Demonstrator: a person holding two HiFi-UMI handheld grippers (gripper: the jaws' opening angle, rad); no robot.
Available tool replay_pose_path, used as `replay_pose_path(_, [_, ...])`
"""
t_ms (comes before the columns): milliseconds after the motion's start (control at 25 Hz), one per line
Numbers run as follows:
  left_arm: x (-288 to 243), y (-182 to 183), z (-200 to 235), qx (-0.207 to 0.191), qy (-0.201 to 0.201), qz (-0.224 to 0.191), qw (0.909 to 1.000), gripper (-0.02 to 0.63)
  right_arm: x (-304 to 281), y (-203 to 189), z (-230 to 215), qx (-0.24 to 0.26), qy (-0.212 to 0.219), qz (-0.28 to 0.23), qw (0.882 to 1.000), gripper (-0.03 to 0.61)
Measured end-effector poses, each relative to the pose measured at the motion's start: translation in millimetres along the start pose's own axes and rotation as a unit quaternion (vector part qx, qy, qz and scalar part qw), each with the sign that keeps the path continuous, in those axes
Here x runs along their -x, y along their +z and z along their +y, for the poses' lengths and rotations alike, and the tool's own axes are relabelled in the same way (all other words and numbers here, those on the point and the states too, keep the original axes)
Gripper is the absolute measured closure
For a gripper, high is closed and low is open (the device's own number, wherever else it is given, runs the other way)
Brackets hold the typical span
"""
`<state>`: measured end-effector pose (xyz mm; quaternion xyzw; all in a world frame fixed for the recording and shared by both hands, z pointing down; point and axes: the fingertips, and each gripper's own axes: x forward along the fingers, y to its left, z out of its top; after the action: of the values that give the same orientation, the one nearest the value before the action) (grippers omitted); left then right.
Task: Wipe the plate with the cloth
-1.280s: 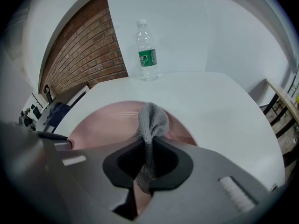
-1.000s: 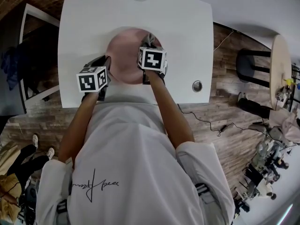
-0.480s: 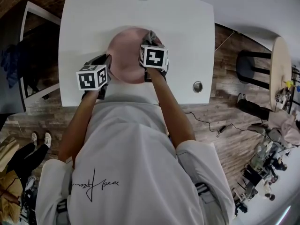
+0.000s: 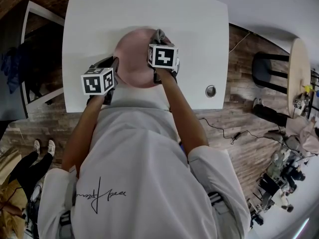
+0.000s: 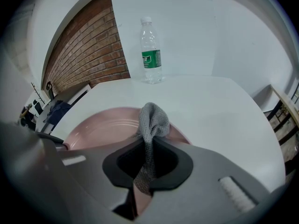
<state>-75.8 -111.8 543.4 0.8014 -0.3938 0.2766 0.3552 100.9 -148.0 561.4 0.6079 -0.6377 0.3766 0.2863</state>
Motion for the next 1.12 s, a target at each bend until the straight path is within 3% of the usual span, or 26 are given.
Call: replay_pose_path(1120, [-1,2,0,-0.004,-0.005,0.006,1.0000,0.541,-13,18,18,0.032,0.016,-0.017,0.999,0.555])
